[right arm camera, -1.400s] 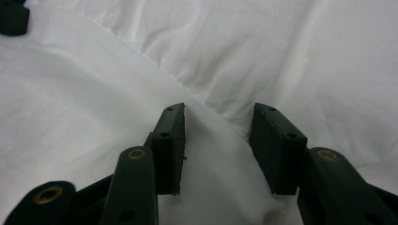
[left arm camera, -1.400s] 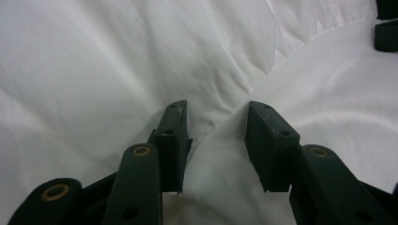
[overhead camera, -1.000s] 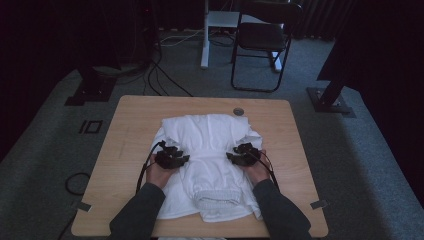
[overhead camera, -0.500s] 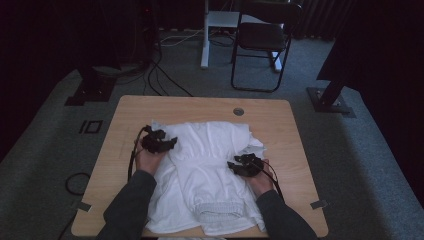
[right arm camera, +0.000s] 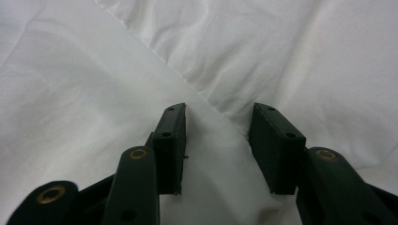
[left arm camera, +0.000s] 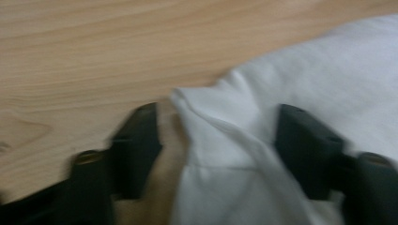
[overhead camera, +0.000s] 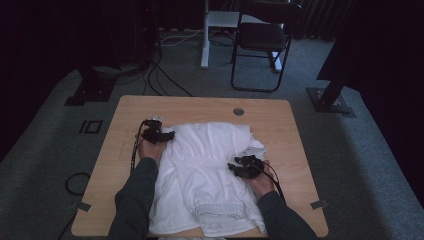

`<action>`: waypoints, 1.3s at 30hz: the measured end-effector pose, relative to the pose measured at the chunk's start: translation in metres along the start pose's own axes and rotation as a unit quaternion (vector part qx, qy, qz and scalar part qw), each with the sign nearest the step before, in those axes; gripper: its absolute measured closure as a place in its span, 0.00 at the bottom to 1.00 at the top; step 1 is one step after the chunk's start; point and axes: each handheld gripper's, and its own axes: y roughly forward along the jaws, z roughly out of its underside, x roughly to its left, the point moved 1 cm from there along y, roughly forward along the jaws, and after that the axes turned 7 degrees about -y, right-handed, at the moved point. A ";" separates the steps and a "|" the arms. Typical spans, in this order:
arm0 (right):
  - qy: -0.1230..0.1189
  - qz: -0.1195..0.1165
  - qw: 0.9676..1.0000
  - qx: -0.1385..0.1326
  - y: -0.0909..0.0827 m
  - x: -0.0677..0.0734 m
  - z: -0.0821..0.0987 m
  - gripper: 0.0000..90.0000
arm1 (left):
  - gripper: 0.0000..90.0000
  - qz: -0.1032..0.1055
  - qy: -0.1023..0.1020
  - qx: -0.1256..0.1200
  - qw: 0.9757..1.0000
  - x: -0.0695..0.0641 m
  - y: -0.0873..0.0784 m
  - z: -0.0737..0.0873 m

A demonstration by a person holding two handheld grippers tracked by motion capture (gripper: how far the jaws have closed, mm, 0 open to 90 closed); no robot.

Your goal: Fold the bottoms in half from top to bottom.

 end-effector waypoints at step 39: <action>0.147 0.061 0.986 0.046 0.025 -0.123 -0.040 0.97 | 0.96 0.041 -0.009 0.010 0.999 -0.001 -0.010 0.004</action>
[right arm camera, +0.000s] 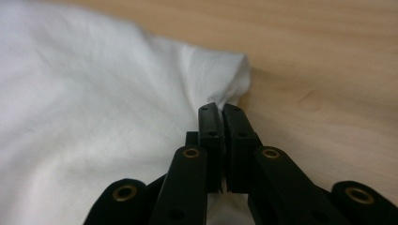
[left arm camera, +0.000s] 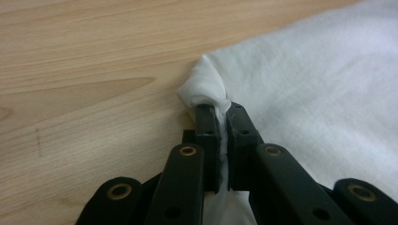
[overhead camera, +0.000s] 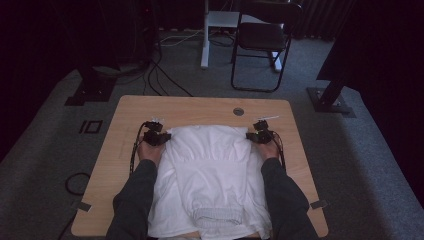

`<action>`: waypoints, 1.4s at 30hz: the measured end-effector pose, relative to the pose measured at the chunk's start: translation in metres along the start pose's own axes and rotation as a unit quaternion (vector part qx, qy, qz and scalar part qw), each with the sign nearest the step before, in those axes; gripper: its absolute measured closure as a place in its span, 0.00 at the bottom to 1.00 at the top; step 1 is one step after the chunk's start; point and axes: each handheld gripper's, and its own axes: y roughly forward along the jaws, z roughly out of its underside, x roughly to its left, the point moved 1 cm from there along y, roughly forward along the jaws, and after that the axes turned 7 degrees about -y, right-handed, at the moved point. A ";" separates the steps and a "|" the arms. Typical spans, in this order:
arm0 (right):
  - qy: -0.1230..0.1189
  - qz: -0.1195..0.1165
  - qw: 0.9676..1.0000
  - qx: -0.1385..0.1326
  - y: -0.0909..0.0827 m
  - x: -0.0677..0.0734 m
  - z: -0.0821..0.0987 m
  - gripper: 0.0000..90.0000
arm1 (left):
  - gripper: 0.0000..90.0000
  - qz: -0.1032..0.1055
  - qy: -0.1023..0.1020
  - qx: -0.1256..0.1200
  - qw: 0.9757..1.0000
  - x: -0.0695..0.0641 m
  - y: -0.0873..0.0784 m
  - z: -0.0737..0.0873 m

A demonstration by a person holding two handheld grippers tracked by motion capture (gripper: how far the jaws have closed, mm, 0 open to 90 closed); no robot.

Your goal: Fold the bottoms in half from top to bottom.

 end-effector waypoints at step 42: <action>-0.088 -0.087 0.985 -0.122 -0.126 0.048 0.118 0.52 | 0.64 0.151 0.050 -0.070 0.985 -0.030 -0.130 0.105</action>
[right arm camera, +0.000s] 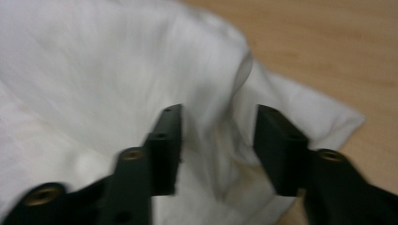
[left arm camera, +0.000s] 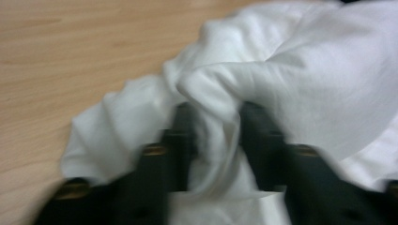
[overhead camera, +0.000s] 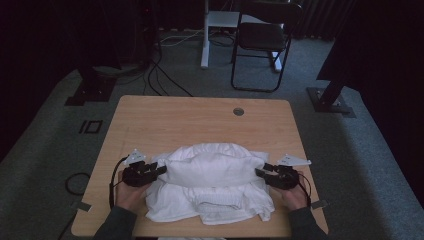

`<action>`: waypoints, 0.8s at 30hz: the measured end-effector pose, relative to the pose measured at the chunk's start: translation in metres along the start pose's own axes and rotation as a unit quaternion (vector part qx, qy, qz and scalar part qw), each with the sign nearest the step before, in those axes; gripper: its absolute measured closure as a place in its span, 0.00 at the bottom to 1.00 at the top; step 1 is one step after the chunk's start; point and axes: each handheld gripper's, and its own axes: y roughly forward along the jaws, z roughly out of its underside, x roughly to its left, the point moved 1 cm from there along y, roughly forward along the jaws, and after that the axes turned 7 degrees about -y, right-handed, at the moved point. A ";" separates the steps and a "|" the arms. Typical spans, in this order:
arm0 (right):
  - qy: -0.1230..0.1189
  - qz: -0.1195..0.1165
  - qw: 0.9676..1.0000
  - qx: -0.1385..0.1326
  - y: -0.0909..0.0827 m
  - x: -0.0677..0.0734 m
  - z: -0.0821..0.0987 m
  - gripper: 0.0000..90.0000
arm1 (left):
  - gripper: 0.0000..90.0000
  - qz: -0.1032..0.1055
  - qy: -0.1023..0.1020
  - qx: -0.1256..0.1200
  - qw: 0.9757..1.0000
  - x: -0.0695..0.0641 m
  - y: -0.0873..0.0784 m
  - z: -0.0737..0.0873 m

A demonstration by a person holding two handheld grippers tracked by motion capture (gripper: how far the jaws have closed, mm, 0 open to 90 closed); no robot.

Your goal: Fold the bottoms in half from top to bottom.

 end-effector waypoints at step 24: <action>-0.040 -0.043 0.994 0.094 0.029 0.027 0.015 0.95 | 0.92 -0.010 0.085 0.123 0.989 -0.023 0.033 0.020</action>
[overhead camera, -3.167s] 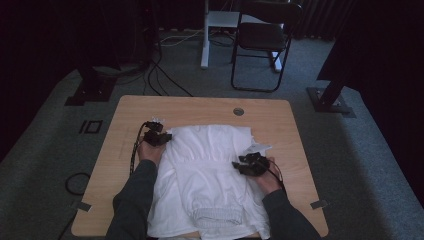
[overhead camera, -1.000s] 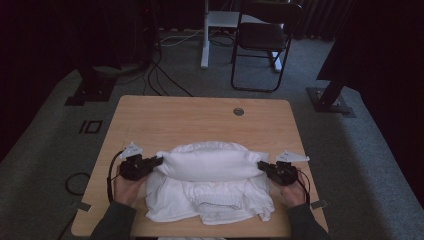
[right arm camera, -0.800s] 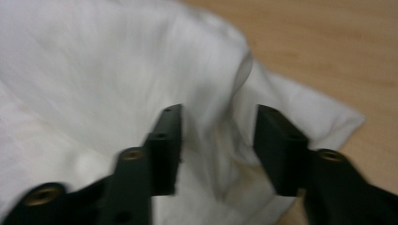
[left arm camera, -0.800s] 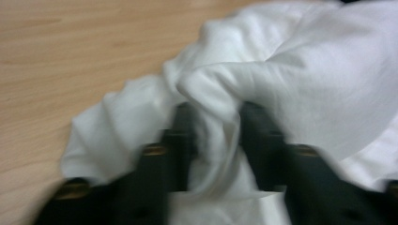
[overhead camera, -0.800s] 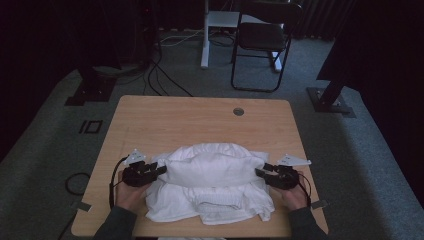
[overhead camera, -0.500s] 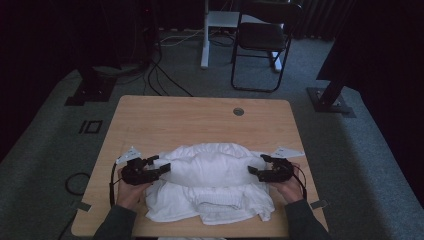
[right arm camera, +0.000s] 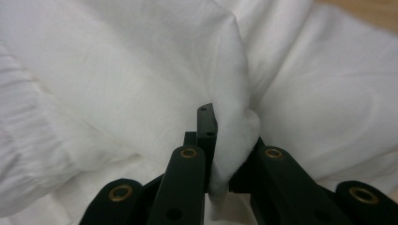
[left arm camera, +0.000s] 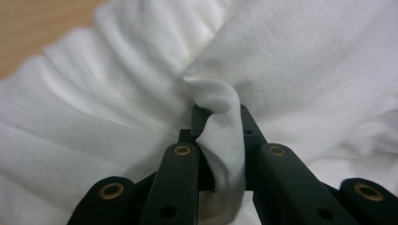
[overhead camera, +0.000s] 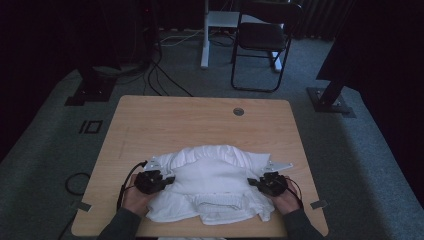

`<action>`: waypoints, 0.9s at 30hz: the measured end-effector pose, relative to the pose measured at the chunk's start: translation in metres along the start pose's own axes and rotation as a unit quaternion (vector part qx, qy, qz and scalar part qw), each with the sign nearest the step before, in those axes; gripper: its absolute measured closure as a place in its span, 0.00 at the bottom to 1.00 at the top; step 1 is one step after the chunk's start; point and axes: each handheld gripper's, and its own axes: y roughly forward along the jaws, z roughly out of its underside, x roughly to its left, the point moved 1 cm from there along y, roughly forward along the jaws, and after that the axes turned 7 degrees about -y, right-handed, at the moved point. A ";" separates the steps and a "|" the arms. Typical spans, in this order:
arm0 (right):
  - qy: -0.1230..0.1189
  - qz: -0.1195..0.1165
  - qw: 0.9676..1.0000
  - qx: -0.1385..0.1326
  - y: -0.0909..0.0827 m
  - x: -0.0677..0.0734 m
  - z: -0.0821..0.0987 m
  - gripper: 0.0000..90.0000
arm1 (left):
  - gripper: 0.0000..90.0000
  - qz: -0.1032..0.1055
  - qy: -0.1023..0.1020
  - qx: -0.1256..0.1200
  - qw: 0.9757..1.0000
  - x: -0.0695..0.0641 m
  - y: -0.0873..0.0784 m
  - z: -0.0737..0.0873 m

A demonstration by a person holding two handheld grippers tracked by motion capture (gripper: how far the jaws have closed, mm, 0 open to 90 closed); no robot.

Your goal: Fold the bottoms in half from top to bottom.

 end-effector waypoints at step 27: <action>0.032 0.084 0.995 -0.033 0.037 -0.045 -0.071 0.95 | 0.95 -0.028 -0.150 -0.147 0.977 0.063 -0.001 -0.059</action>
